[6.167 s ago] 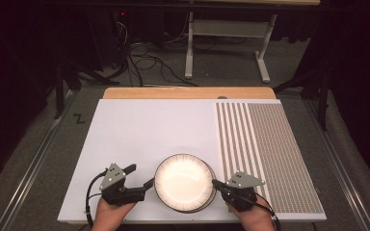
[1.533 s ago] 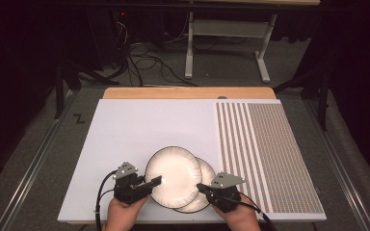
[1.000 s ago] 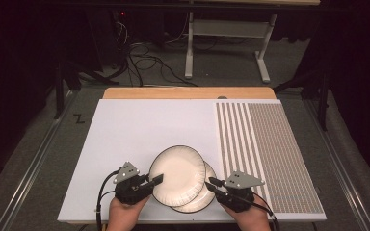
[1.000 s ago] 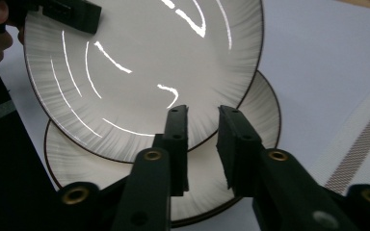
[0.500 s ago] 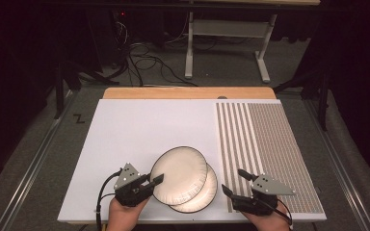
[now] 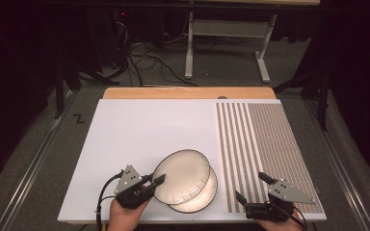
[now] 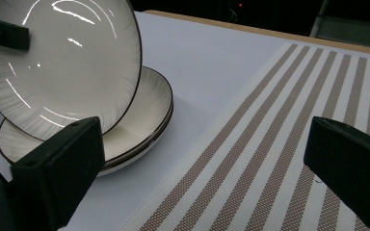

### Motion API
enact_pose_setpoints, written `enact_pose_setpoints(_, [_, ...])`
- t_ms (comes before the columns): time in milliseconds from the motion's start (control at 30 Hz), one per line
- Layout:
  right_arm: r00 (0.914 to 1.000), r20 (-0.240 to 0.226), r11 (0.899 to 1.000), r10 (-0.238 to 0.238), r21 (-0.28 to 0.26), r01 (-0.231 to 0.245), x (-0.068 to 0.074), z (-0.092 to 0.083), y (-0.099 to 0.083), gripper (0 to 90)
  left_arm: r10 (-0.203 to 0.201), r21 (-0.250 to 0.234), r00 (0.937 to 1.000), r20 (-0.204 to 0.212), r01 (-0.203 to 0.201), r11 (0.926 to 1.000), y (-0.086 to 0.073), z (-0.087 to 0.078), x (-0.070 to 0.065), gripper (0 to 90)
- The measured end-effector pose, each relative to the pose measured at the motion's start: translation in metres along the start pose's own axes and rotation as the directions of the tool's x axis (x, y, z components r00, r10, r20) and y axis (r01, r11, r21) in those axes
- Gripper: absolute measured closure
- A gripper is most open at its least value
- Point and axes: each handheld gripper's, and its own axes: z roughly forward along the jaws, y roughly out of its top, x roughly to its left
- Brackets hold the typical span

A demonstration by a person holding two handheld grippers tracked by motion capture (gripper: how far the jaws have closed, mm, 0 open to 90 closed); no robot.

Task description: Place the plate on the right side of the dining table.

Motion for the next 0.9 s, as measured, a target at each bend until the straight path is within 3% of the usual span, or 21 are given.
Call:
enact_pose_setpoints(100, [0.9999,0.004,1.0,0.014,-0.01,-0.014,-0.002,0.001,0.0,0.4,0.014,-0.009,0.9999,0.001,-0.014,0.9999,0.001,0.0,-0.002,76.9])
enact_pose_setpoints(233, [0.9999,-0.012,1.0,-0.008,0.001,0.008,-0.001,0.004,0.001,0.4,0.023,-0.016,0.9997,0.003,-0.023,0.9996,0.001,0.0,-0.002,77.4])
enact_pose_setpoints(467, [0.9977,-0.052,0.999,-0.044,-0.007,0.043,0.006,0.018,0.007,3.4,0.005,-0.026,1.0,0.007,-0.005,0.9996,0.001,0.002,0.0,77.9])
enact_pose_setpoints(767, [0.9968,-0.069,0.999,-0.04,0.028,0.042,0.014,0.046,0.022,3.4,0.003,-0.033,0.9999,0.012,-0.002,0.9995,0.001,0.005,0.004,78.1])
enact_pose_setpoints(900, [0.9945,-0.098,0.998,-0.036,0.041,0.04,0.017,0.063,0.031,4.3,0.002,-0.039,0.9999,0.016,-0.002,0.9992,0.002,0.007,0.004,78.2])
